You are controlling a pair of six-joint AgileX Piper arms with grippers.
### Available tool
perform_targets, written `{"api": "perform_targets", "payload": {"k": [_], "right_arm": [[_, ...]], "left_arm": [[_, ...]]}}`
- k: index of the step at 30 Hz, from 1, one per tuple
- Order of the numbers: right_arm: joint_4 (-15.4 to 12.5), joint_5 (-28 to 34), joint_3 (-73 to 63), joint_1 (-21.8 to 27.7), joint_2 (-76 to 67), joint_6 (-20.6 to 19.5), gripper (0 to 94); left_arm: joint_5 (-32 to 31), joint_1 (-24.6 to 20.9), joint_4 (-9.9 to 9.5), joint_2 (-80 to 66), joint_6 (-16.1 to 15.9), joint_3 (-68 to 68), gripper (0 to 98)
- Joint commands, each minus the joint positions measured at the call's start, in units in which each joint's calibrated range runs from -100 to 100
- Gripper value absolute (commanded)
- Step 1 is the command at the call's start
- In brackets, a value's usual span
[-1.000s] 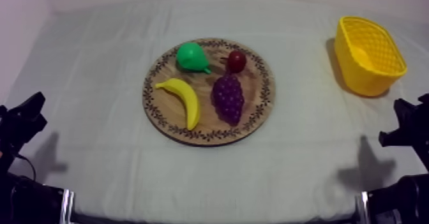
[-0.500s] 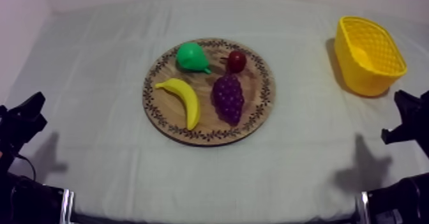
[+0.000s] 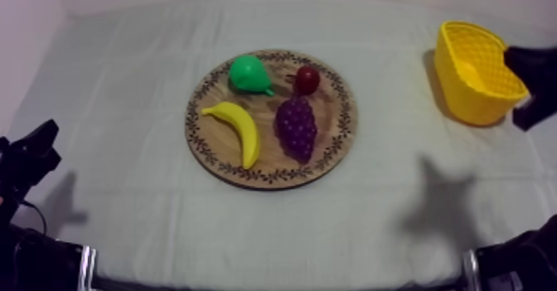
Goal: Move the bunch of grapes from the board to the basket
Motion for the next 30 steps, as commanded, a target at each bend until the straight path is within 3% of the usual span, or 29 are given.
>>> {"api": "perform_targets", "payload": {"k": [1, 12, 26, 30], "right_arm": [[-0.30, 3.56, -14.21, -3.85, 10.97, -0.23, 0.6], [-2.05, 23.29, -47.30, -12.04, 34.24, -3.99, 0.6], [2.70, 50.15, -77.24, -19.43, 55.88, -18.67, 0.3], [4.07, 55.17, -81.52, -20.66, 60.45, -21.78, 0.3]], "left_arm": [[-0.03, 0.00, 0.00, 0.00, -0.01, -0.03, 0.1], [-0.03, 0.00, 0.00, 0.00, -0.01, -0.03, 0.1], [-0.03, 0.00, 0.00, 0.00, -0.01, -0.03, 0.1], [-0.03, 0.00, 0.00, 0.00, -0.01, -0.03, 0.1]]}}
